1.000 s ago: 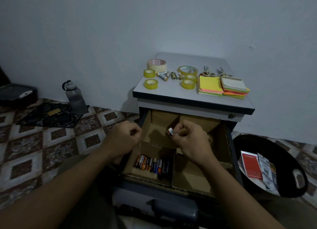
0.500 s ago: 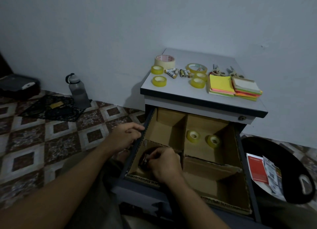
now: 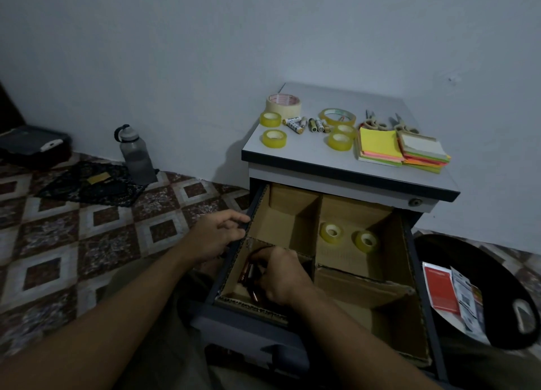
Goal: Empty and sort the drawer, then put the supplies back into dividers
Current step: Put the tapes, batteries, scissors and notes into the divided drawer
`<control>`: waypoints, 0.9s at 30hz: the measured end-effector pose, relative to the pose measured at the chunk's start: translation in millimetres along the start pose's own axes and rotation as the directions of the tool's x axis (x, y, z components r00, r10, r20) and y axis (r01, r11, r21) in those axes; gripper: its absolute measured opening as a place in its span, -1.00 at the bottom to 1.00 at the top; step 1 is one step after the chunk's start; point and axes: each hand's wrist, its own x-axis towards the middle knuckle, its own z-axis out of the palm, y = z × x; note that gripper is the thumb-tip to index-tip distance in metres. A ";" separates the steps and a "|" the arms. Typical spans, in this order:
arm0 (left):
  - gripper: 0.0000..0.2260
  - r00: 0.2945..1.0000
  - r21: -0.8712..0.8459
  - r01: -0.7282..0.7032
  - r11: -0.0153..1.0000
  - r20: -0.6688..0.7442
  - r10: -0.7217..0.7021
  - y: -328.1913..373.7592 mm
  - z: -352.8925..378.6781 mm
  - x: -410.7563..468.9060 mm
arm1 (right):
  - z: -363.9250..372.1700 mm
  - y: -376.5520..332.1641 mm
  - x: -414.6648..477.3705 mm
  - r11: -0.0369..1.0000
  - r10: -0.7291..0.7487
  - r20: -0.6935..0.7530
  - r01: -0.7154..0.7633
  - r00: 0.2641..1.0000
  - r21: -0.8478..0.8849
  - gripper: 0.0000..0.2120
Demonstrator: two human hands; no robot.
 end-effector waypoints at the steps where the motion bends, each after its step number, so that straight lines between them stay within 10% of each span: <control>1: -0.80 1.000 0.000 0.000 1.000 0.003 0.000 -0.1 -0.1 -0.3 | -3.5 -0.5 -1.2 0.999 -0.029 0.012 0.029 1.000 -0.040 -0.62; 27: -0.77 1.000 -0.002 0.013 1.000 0.018 -0.013 -3.2 2.5 -0.7 | 2.4 -0.6 -4.0 0.939 -0.098 0.009 0.095 0.995 -0.330 -0.75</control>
